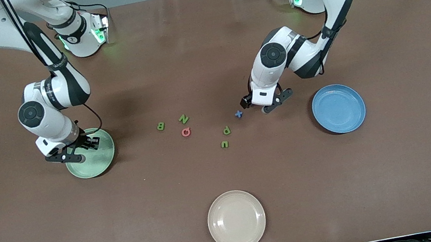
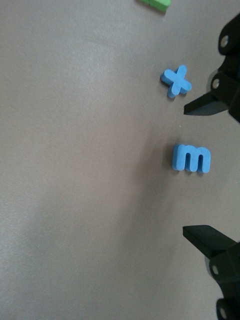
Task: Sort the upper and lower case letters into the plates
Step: 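Open the right gripper to drop the G into the green plate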
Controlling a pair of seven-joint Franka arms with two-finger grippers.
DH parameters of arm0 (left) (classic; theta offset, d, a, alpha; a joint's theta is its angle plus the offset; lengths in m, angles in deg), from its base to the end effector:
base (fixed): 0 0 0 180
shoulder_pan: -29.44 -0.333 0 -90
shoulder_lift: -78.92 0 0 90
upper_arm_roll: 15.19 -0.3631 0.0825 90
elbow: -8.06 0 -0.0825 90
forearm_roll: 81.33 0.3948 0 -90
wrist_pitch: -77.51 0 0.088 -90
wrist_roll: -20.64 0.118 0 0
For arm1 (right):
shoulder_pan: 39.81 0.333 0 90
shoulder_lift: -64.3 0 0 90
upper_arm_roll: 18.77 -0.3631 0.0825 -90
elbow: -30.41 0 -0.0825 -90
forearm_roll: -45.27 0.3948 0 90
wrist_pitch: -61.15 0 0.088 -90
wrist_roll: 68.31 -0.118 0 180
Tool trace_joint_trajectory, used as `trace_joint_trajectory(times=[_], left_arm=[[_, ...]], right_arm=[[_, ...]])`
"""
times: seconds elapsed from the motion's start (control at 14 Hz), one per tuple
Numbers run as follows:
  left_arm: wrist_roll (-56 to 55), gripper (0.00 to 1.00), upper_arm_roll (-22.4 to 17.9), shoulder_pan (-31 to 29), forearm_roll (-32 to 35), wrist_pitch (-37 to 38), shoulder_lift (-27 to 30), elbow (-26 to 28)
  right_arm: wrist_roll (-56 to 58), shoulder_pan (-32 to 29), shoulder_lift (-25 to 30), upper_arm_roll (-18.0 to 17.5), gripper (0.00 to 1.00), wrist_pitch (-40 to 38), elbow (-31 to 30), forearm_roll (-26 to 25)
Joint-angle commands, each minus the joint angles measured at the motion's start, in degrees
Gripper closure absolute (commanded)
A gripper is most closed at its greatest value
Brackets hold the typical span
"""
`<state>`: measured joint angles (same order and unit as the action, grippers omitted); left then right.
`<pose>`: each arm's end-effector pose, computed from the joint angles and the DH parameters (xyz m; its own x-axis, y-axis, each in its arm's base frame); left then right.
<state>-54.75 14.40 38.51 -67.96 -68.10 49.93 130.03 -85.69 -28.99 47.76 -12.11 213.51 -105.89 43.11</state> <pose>0.4681 -0.3704 0.2173 0.8738 0.4739 -0.1095 0.4792 -0.8773 0.0272 0.5219 0.0378 0.2262 0.9815 -0.1912 0.0074 -0.1914 -0.9802 0.0503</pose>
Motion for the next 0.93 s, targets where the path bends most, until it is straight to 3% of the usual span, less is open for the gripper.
trace_joint_trajectory(times=[0.0, 0.07, 0.14, 0.43, 0.71, 0.86], left_arm=[[-1.8, 0.04, -0.2, 0.3, 1.6, -0.1, -1.6, -0.8], [-1.8, 0.05, -0.2, 0.4, 2.1, 0.0, -1.9, -0.9], [-2.1, 0.05, -0.2, 0.5, 2.8, -0.1, -2.1, -1.4], [-4.7, 0.1, -0.2, 0.9, 6.5, 0.0, -4.1, -2.7], [-4.9, 0.2, -0.2, 1.1, 6.7, 0.1, -4.8, -3.1], [-4.9, 0.27, -0.2, 1.2, 6.8, 0.1, -4.8, -3.1]], right_arm=[[0.3, -1.6, 1.7, -1.2, 0.57, 0.5, -2.0, -0.7], [0.3, -1.6, 1.7, -1.2, 0.09, 0.4, -1.9, -0.7], [0.2, -1.6, 1.9, -1.2, 0.0, 0.0, -1.8, -0.7], [-1.7, 0.2, 3.1, -2.3, 0.0, -7.9, 4.0, 2.0], [-11.3, 9.3, 0.8, -3.2, 0.0, -10.7, 10.9, 13.2], [-19.2, 13.7, -2.3, -3.1, 0.0, -10.5, 13.9, 13.4]])
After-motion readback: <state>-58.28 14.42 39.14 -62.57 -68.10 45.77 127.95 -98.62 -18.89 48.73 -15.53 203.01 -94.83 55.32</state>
